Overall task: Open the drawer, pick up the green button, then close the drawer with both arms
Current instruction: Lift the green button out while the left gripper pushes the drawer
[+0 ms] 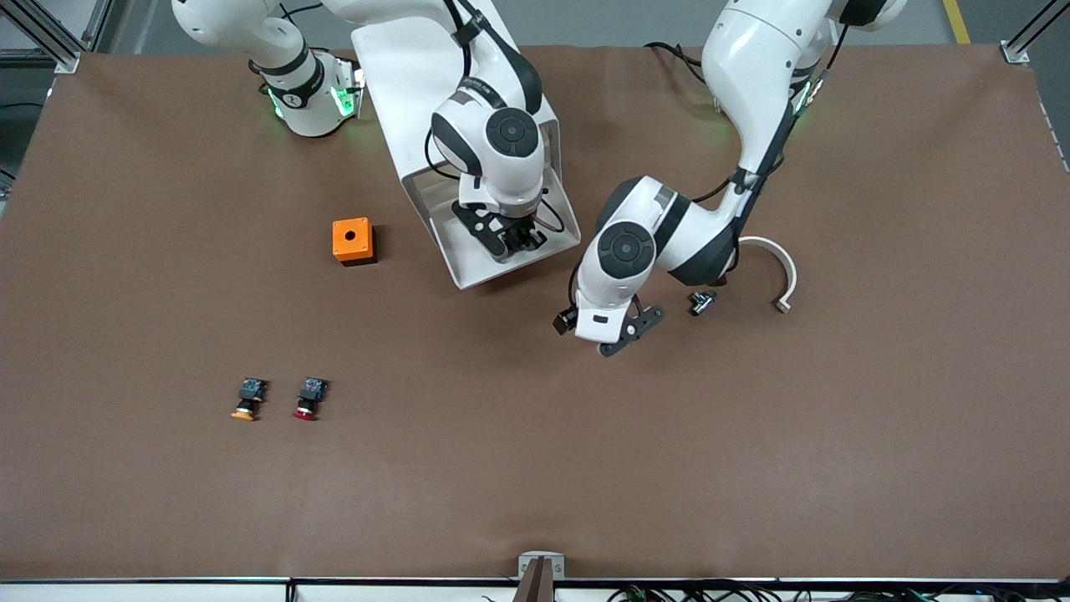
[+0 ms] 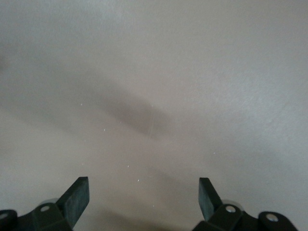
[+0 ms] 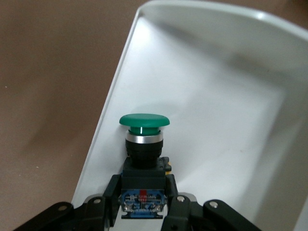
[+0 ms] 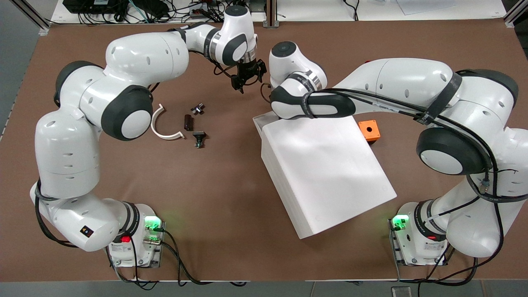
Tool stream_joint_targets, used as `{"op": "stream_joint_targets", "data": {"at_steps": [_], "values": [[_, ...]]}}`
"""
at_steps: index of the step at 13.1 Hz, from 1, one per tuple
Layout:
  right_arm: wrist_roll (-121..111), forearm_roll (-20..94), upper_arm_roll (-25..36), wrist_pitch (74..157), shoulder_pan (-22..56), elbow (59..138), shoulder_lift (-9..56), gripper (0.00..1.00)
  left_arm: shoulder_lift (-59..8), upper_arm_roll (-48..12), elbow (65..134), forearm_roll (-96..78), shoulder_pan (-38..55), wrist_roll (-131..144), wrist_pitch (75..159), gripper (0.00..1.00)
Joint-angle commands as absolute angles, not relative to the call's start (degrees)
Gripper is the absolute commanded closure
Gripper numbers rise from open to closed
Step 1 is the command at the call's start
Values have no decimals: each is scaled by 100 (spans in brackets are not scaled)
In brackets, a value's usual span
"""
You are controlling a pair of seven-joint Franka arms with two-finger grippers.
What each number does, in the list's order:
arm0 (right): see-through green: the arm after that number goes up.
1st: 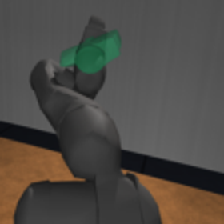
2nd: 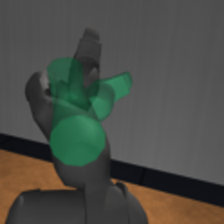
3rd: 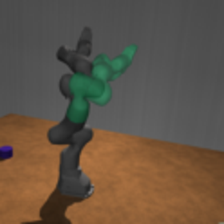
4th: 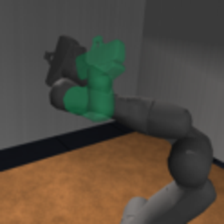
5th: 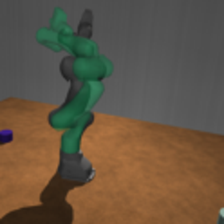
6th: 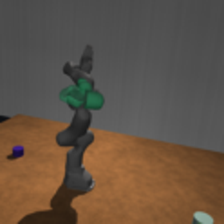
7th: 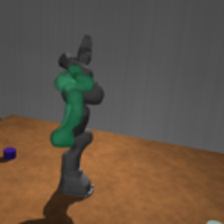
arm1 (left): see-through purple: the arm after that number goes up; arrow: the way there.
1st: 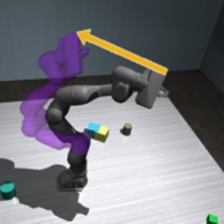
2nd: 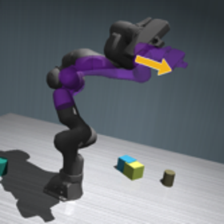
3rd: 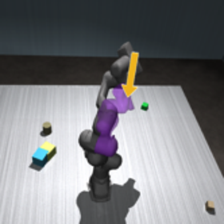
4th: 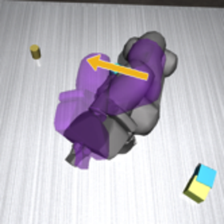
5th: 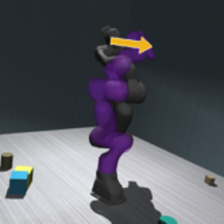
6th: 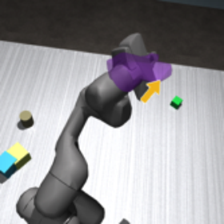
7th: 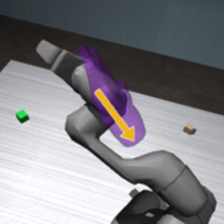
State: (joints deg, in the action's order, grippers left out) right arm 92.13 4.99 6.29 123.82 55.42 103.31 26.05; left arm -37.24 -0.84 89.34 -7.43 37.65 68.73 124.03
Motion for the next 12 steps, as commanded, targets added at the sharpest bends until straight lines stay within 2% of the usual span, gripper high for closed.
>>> {"op": "stream_joint_targets", "data": {"at_steps": [1,3,7,10,12], "values": [[8292,589,650,11333,5126,9539,2602,100,-3612,-53,9114,-598,3797,7022,12498,0],[7126,580,668,11040,4739,9334,2514,100,-3630,-53,9140,-589,3806,7022,12507,0],[4329,528,686,11118,3492,9378,2347,99,-3630,-53,9211,-484,4060,7022,12507,0],[3245,527,677,11582,2955,9413,2469,99,-3630,-62,9193,-483,4288,7040,12507,0],[2990,545,677,12065,2839,9457,2802,99,-3682,-62,9132,-501,4429,7084,12507,0]]}}
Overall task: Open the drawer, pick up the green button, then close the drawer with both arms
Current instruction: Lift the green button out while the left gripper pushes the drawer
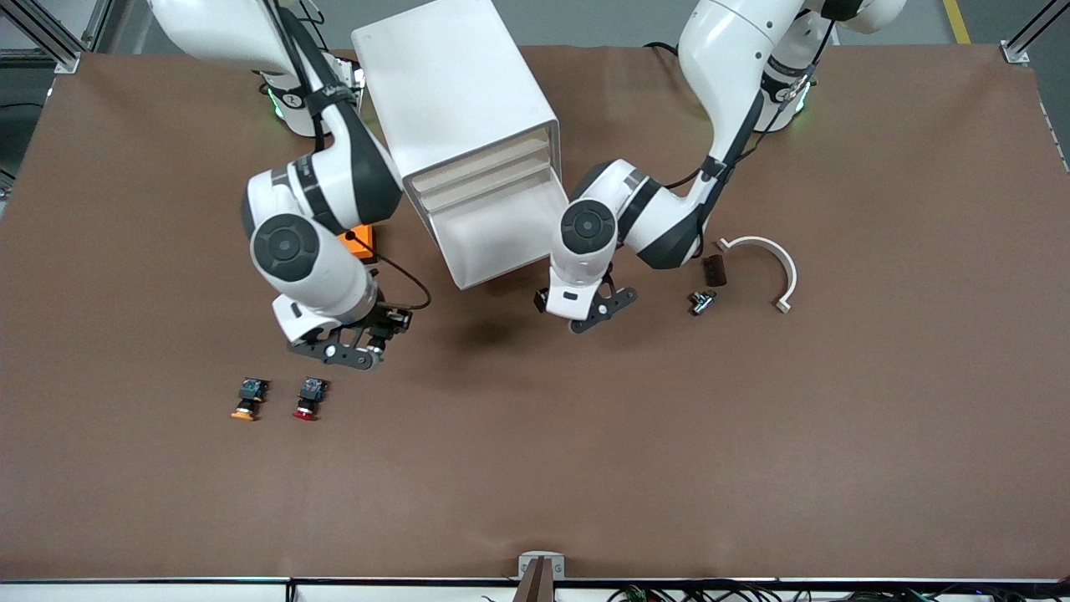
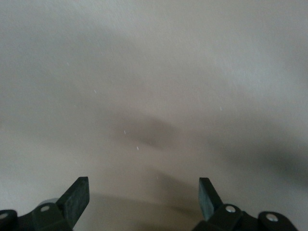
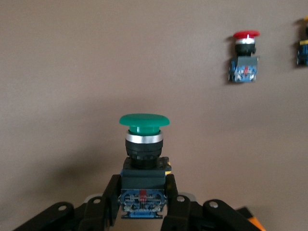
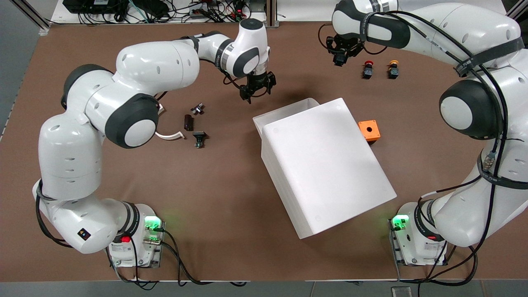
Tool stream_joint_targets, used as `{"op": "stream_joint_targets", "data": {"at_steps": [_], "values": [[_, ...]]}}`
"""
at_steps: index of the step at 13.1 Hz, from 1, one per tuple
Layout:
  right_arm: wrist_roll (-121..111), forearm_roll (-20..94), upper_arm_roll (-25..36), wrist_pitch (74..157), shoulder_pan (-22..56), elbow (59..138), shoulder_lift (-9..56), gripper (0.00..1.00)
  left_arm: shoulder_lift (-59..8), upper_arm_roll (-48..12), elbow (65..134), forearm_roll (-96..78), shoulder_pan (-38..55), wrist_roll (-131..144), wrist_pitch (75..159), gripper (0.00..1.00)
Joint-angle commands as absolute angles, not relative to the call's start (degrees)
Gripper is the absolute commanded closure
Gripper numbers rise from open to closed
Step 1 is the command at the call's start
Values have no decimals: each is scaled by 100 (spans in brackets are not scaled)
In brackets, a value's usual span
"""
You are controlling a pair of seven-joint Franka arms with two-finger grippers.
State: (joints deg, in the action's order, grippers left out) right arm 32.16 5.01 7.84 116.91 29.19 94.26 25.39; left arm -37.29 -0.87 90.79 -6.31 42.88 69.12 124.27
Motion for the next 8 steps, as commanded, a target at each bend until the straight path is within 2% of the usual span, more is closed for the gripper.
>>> {"op": "stream_joint_targets", "data": {"at_steps": [1,6,8], "values": [[2823,554,677,12276,2795,9457,2978,99,-3691,-62,9114,-501,4508,7180,12516,0],[1680,728,642,13050,2426,9448,3611,99,-3849,-70,9106,-554,4869,7391,12885,0],[1329,1009,642,13113,2365,9413,3770,99,-3858,-105,9114,-641,4974,7409,12885,0]]}}
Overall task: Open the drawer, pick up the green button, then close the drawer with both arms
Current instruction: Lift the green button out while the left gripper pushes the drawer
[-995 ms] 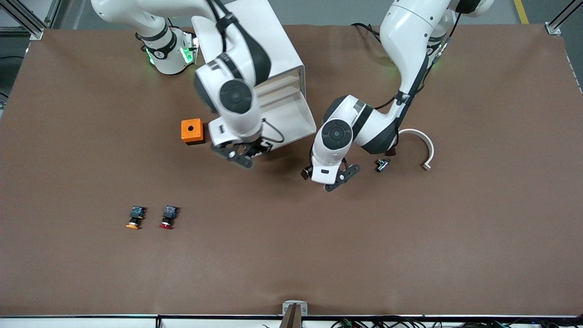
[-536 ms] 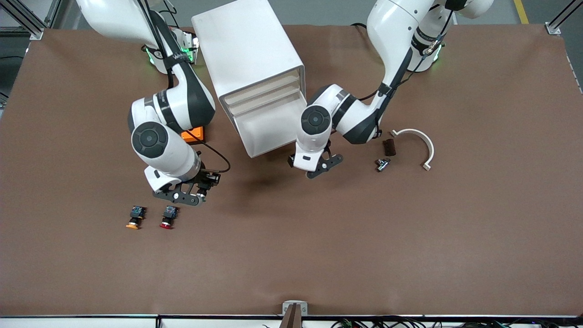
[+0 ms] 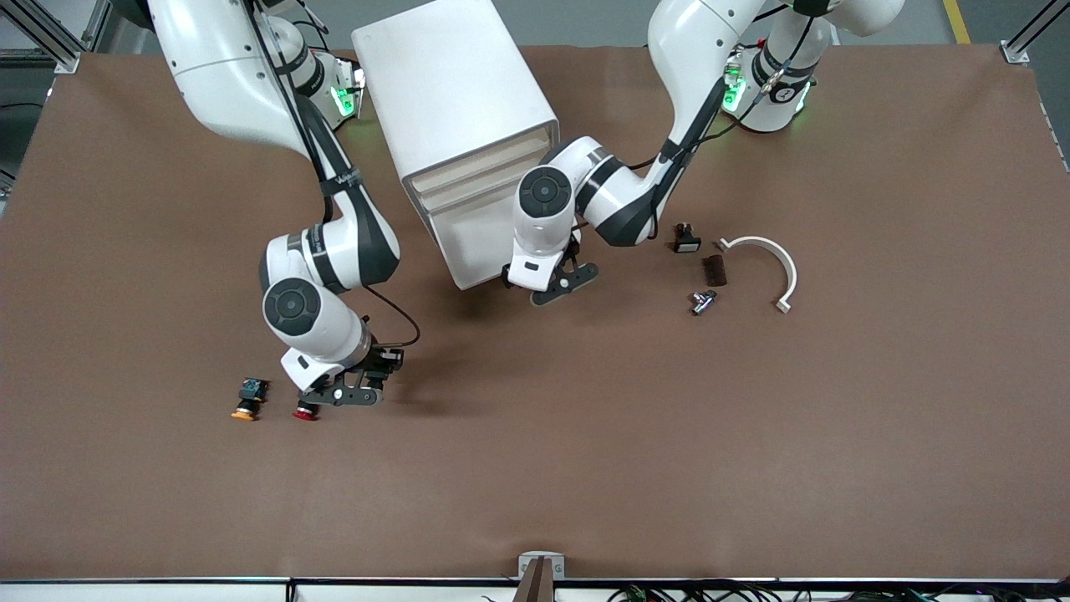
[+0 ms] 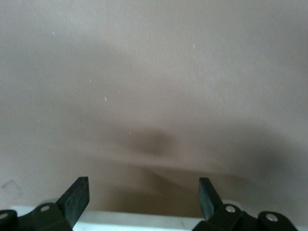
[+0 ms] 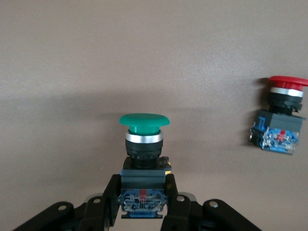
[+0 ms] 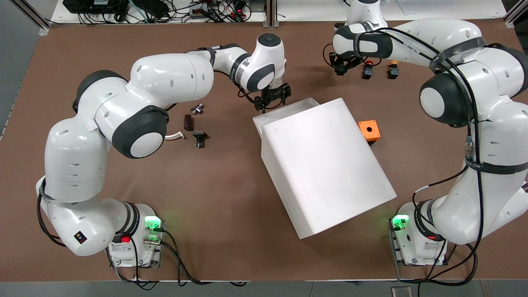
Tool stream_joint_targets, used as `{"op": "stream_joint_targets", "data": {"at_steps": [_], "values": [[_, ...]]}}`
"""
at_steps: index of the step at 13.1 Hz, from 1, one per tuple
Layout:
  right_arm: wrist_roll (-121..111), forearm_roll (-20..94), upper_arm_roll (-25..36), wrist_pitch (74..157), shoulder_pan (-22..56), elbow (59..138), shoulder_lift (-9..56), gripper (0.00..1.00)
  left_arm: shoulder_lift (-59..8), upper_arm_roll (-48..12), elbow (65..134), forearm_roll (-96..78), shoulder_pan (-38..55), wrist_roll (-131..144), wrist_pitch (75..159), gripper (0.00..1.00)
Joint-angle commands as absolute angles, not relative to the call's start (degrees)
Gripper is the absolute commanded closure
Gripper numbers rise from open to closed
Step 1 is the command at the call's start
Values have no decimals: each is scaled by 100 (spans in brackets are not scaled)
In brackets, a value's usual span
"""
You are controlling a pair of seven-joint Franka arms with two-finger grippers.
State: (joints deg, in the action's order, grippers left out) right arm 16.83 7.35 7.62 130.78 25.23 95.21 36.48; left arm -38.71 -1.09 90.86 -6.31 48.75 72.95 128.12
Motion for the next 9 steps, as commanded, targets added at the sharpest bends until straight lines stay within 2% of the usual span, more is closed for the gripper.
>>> {"op": "stream_joint_targets", "data": {"at_steps": [1,9], "values": [[1266,1037,642,13148,2303,9413,3823,99,-3867,-105,9114,-772,5062,7409,12885,0],[1248,941,659,13289,2224,9246,4218,99,-3894,-123,9114,-1835,5440,7559,12894,0]]}}
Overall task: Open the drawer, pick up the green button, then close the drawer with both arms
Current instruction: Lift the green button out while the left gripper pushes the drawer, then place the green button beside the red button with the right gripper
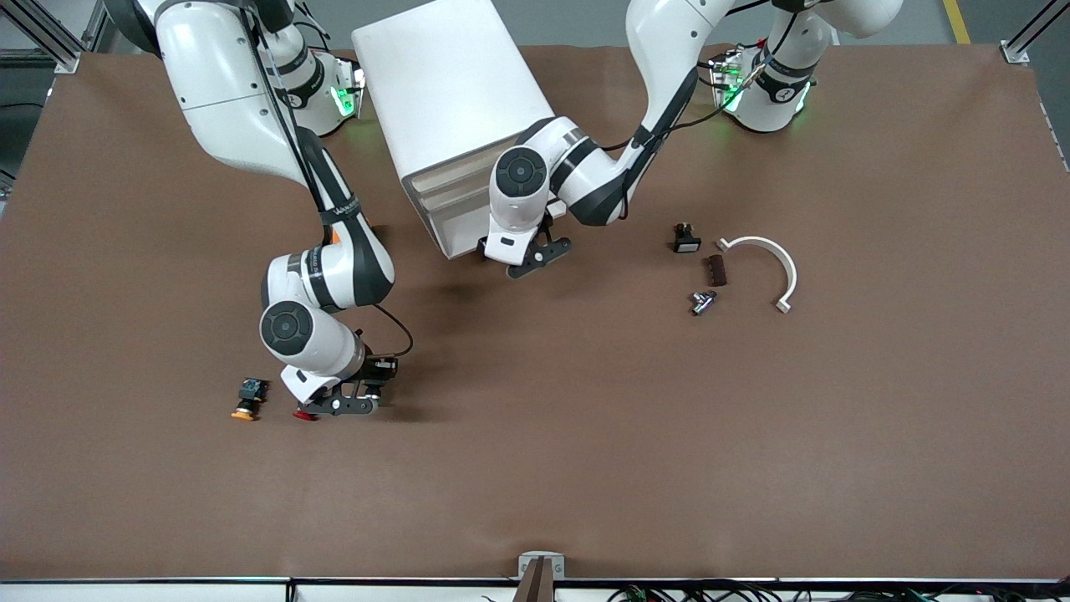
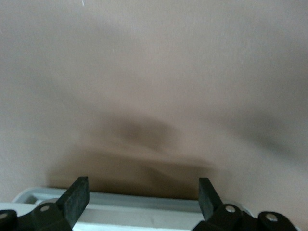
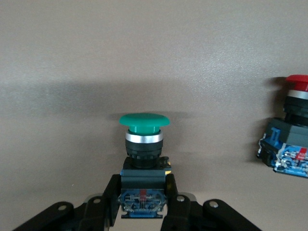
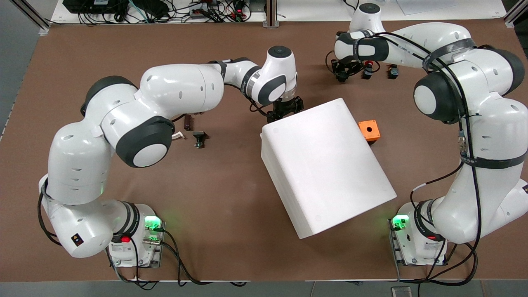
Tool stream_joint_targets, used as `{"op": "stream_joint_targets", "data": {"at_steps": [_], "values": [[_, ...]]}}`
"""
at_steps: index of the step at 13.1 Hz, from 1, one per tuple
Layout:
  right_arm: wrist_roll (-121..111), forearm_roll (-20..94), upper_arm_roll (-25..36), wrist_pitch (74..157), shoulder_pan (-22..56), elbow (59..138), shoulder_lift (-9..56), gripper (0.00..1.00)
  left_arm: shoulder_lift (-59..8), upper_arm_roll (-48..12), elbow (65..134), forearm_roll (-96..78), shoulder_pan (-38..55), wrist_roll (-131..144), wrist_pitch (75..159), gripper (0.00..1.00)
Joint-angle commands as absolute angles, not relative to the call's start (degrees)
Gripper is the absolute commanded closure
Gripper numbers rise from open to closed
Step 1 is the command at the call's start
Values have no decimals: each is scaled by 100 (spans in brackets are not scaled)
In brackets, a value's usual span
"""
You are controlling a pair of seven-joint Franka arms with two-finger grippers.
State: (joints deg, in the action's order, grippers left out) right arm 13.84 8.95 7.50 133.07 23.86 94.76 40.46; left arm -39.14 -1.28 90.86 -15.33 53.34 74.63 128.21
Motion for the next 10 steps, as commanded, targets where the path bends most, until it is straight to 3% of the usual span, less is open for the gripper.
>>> {"op": "stream_joint_targets", "data": {"at_steps": [1,2,3,4,7,10], "values": [[1248,923,659,13298,2224,9203,4271,98,-3894,-123,9123,-2037,5449,7559,12894,0],[1231,845,668,13289,2224,9098,4315,83,-3911,-132,9123,-2213,5458,7559,12885,0],[1265,687,668,13289,2215,8931,4385,31,-3937,-141,9114,-2354,5493,7559,12893,0],[1248,555,668,13289,2224,8895,4394,2,-3955,-141,9114,-2486,5519,7550,12894,0],[1248,316,677,13193,2224,8728,4325,0,-4008,-149,9123,-2952,5528,7506,12893,0],[1248,299,685,12370,2197,8518,4123,0,-4017,-149,9132,-3111,5528,7453,12893,0]]}}
